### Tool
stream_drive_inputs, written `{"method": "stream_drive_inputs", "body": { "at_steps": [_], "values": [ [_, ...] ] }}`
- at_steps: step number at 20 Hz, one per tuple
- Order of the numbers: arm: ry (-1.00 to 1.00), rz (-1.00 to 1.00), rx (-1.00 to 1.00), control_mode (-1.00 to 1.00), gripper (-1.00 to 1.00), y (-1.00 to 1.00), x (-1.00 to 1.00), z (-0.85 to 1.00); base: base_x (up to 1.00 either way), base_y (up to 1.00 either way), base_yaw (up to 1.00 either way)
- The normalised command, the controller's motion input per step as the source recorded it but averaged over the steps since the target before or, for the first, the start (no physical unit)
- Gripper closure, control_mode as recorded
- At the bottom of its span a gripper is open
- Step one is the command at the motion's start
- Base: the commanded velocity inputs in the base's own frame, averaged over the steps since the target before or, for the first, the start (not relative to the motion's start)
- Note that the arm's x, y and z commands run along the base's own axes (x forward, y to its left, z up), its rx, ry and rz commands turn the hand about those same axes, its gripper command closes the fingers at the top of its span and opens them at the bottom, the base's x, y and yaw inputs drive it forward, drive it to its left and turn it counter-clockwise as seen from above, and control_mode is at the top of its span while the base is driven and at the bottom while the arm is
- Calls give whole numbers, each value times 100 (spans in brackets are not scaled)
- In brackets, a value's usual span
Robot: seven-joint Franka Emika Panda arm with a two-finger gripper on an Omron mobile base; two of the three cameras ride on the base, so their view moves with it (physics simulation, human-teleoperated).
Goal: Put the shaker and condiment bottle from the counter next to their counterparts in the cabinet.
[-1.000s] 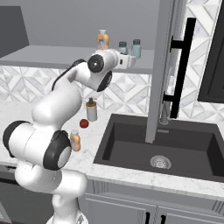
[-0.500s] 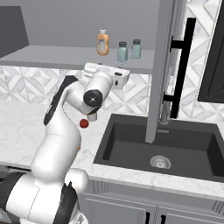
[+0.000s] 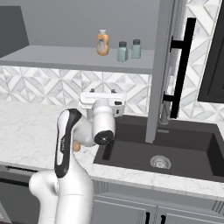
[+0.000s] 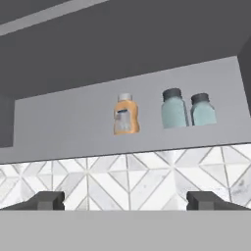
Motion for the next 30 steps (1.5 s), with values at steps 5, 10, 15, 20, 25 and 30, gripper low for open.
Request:
{"method": "stream_drive_inputs", "body": {
  "at_steps": [5, 10, 15, 20, 25, 30],
  "values": [
    [0, 42, -11, -100, -100, 18, -47, -17, 0, 0, 0],
    [0, 35, -27, -100, -100, 37, -76, -9, 0, 0, 0],
    [0, 20, -33, -100, -100, 41, -96, -23, 0, 0, 0],
    [0, 9, -40, -100, -100, 60, -100, -40, 0, 0, 0],
    [0, 3, -27, -100, -100, 74, -68, -13, 0, 0, 0],
    [2, -1, -14, -100, -100, 41, -41, -10, 0, 0, 0]
  ]
}}
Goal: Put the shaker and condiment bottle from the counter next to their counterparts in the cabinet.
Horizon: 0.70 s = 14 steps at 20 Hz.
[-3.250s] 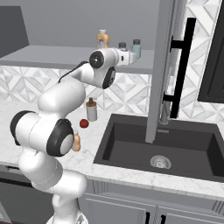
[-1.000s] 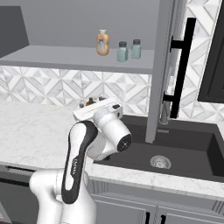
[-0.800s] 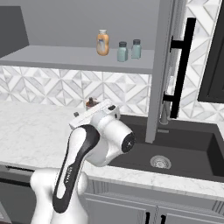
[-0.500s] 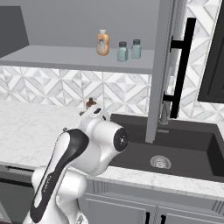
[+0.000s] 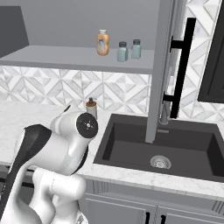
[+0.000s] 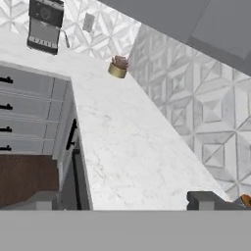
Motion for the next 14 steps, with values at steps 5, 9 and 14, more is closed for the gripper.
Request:
{"method": "stream_drive_inputs", "body": {
  "at_steps": [5, 9, 14],
  "values": [
    [17, -5, -2, -100, -100, 7, -8, -36, 0, 0, 0],
    [23, -5, 1, -100, -100, 0, 0, -28, 0, 0, 0],
    [21, -3, 2, -100, -100, 9, 4, -12, 0, 0, 0]
  ]
}}
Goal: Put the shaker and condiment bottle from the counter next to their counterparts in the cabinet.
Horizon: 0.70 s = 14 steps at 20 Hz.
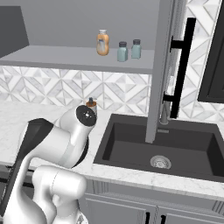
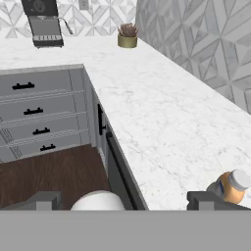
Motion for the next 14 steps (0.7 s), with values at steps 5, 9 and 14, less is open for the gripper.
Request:
{"method": "stream_drive_inputs", "body": {
  "at_steps": [5, 9, 14],
  "values": [
    [7, -2, 2, -100, -100, 5, 26, -2, 0, 0, 0],
    [0, -4, 2, -100, -100, 0, 48, -2, 0, 0, 0],
    [0, -9, 1, -100, -100, 0, 29, -20, 0, 0, 0]
  ]
}}
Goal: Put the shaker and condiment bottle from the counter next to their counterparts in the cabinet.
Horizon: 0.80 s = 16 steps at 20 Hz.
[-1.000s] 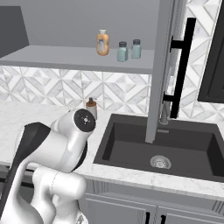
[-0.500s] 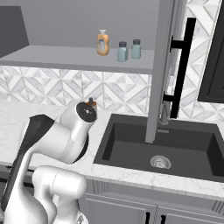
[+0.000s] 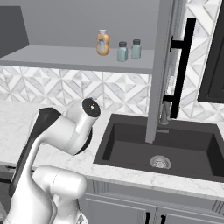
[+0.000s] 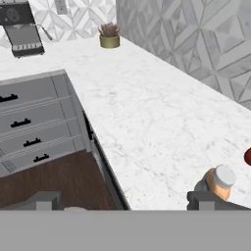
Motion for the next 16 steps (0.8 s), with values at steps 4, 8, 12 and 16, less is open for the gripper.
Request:
{"method": "stream_drive_inputs", "body": {
  "at_steps": [4, 8, 12, 16],
  "values": [
    [3, -10, 0, -100, -100, 0, 13, -24, 0, 0, 0],
    [9, -10, 0, -100, -100, 0, 21, -18, 0, 0, 0],
    [12, -2, -1, -100, -100, 10, 20, 0, 0, 0, 0],
    [19, 0, -13, -100, -100, 2, 41, 0, 0, 0, 0]
  ]
}}
